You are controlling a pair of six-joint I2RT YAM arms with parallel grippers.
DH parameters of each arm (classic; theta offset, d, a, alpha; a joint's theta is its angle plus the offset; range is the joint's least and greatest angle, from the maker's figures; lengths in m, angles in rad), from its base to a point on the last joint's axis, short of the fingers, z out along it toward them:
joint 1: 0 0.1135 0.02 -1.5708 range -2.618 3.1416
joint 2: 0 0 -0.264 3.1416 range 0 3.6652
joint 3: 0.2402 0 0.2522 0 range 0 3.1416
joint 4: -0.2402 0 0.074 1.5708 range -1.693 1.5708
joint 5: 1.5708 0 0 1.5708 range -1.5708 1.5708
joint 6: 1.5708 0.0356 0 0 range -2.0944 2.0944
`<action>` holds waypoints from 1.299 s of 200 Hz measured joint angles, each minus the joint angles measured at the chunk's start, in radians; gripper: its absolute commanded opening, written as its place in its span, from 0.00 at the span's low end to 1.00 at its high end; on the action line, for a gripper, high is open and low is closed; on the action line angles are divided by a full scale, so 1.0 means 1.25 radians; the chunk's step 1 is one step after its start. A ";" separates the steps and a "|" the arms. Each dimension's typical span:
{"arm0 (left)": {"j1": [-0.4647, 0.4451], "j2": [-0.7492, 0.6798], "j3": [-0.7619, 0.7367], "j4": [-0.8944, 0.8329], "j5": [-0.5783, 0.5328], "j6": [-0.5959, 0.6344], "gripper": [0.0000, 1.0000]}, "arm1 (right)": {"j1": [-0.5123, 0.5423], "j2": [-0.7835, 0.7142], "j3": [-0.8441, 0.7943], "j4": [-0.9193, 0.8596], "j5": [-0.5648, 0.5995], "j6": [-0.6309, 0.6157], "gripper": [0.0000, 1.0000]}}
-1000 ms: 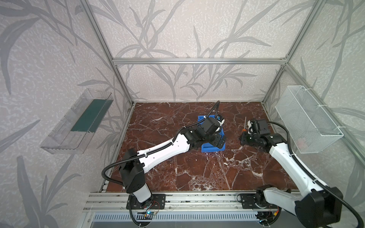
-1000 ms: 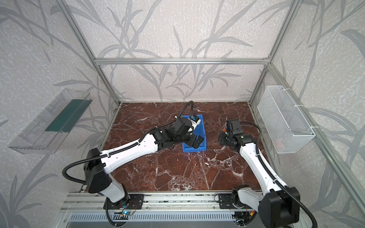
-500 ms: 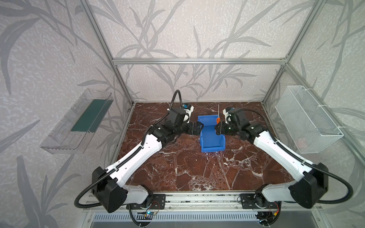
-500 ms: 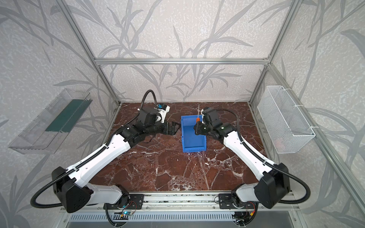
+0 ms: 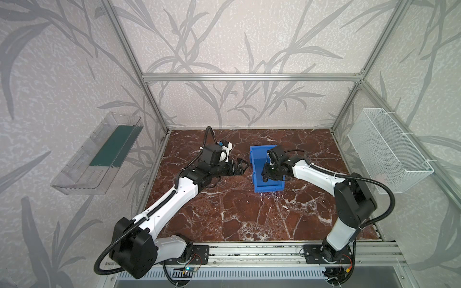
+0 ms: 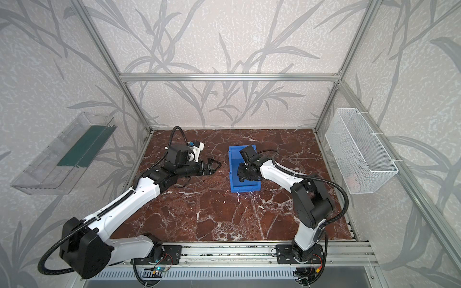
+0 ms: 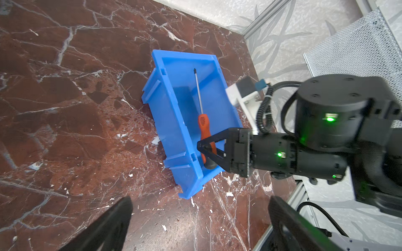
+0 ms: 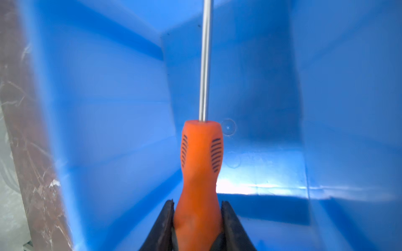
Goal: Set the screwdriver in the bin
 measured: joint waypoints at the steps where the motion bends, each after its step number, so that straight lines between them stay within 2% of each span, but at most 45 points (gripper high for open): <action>1: 0.000 0.000 0.000 0.000 0.000 0.000 0.99 | 0.000 0.004 0.001 0.000 0.000 0.003 0.11; 56: 0.001 0.000 0.000 0.002 0.003 -0.001 0.99 | 0.008 0.057 0.022 0.013 0.000 0.071 0.33; 94: 0.001 0.000 0.002 0.000 0.001 0.000 0.99 | 0.016 0.047 0.055 0.004 0.025 0.069 0.56; 111: 0.003 0.000 0.011 -0.008 -0.004 0.003 0.99 | 0.017 0.021 0.060 0.002 0.037 0.049 0.70; 119: 0.004 0.000 0.020 -0.016 -0.008 0.007 0.99 | 0.018 0.005 0.061 0.000 0.044 0.039 0.73; 162: 0.027 0.000 0.093 -0.062 -0.066 0.050 0.99 | 0.018 -0.105 0.102 -0.023 0.103 -0.069 1.00; 190: 0.055 -0.016 0.132 -0.095 -0.142 0.096 0.99 | 0.012 -0.225 0.081 0.007 0.169 -0.181 0.99; 220: 0.078 -0.068 0.138 -0.104 -0.259 0.162 0.99 | -0.023 -0.397 -0.030 0.094 0.254 -0.301 0.99; 246: 0.092 -0.121 0.106 -0.062 -0.419 0.211 0.99 | -0.123 -0.505 -0.139 0.158 0.322 -0.362 0.99; 260: 0.097 -0.146 0.048 -0.013 -0.547 0.226 0.99 | -0.186 -0.530 -0.199 0.187 0.354 -0.378 0.99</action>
